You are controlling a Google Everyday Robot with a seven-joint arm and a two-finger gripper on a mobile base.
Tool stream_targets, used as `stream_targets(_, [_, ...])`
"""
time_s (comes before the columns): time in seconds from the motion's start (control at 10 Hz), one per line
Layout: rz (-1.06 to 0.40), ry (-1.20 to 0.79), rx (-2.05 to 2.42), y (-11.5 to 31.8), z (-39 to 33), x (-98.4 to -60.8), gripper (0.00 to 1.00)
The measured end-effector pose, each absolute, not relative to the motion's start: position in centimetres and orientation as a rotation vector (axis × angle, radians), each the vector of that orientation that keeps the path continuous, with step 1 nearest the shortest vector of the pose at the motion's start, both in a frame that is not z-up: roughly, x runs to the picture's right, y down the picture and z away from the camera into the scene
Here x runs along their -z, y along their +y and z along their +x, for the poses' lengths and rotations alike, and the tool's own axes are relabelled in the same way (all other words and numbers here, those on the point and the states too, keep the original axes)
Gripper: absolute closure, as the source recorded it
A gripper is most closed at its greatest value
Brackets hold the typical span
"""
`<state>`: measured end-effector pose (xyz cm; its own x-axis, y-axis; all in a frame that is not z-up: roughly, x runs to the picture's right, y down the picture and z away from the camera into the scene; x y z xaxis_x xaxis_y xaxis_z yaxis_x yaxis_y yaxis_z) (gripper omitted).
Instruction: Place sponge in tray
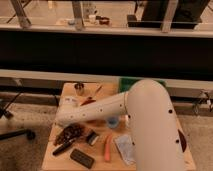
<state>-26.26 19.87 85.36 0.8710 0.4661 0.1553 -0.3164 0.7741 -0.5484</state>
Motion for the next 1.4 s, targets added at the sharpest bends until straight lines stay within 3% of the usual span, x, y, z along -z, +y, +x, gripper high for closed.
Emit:
stream_targets(0.5, [-0.571, -0.309, -0.437, 19.3, -25.1, -84.6, 0.95])
stream_targets(0.6, [-0.578, -0.317, -0.434, 19.1, -25.1, -84.0, 1.00])
stream_targets(1.4, [-0.603, -0.433, -0.385, 17.3, -26.6, -77.1, 1.00])
